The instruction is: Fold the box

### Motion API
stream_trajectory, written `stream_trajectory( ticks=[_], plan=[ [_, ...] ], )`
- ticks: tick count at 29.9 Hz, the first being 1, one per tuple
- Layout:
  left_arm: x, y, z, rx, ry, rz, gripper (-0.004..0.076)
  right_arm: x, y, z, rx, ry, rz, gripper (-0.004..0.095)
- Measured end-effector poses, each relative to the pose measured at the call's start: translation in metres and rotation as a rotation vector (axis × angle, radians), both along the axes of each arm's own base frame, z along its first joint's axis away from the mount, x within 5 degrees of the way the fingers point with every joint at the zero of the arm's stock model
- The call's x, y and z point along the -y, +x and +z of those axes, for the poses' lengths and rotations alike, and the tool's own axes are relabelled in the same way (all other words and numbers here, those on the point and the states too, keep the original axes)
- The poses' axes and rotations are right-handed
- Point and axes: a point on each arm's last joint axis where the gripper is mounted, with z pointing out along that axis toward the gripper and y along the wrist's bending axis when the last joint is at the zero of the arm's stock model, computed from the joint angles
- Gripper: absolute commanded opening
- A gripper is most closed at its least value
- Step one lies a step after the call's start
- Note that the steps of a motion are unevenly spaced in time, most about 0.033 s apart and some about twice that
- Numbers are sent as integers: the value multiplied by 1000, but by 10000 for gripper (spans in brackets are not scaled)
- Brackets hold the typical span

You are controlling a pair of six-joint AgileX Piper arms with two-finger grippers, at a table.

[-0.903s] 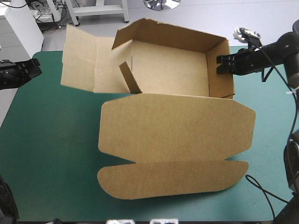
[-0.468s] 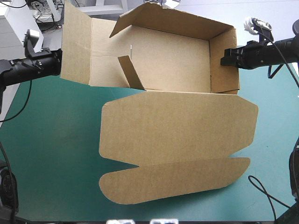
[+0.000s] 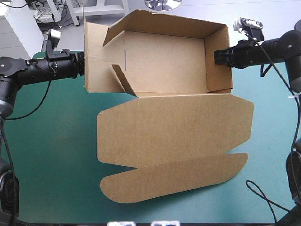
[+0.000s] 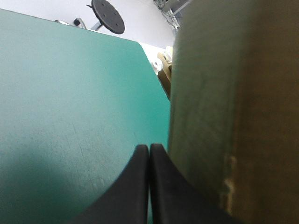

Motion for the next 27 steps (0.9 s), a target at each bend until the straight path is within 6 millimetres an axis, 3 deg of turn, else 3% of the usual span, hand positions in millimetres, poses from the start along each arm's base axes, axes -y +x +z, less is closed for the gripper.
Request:
stream_trajectory(
  ticks=[11, 27],
  plan=[
    [2, -13, 11, 38, 14, -29, -10, -32, 8, -5, 50, -29, -10, -16],
    [1, -14, 7, 32, 69, -28, -7, -63, 27, -30, 41, -8, 4, -15]
  ],
)
